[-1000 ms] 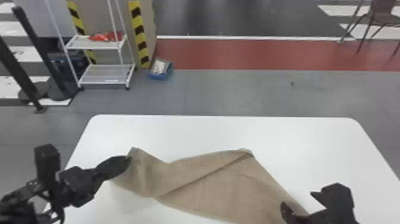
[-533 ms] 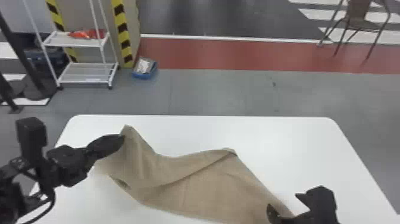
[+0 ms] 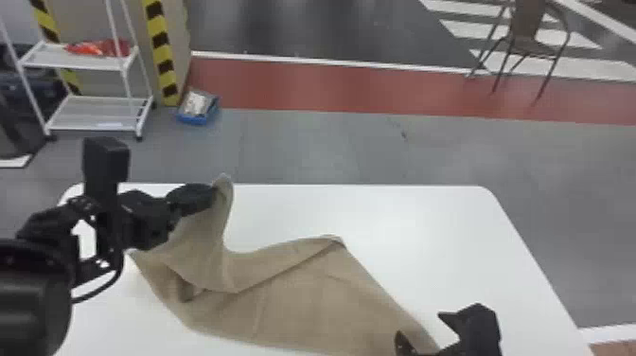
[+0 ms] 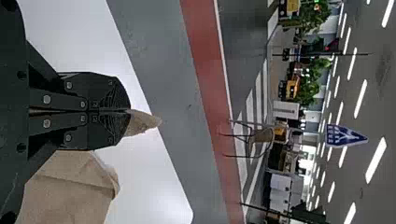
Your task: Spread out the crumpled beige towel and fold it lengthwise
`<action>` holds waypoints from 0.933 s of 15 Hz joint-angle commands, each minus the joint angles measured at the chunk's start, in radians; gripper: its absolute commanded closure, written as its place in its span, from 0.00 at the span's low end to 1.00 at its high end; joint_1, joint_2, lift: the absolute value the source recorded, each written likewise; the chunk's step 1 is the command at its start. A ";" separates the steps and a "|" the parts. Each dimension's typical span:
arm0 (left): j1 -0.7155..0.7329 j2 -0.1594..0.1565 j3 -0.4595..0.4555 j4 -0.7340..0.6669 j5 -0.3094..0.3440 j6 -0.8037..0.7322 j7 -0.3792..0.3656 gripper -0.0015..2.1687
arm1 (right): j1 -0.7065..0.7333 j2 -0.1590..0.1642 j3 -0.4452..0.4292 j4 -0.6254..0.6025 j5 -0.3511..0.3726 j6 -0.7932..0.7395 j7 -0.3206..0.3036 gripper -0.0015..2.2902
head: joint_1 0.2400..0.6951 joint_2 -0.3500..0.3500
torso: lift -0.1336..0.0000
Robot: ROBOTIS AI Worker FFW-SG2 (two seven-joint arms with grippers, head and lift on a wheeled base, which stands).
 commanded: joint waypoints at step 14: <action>-0.148 -0.098 -0.205 0.324 -0.208 0.001 0.217 0.01 | 0.004 0.001 -0.031 0.016 -0.017 -0.055 0.032 0.06 | 1.00 0.13 | 1.00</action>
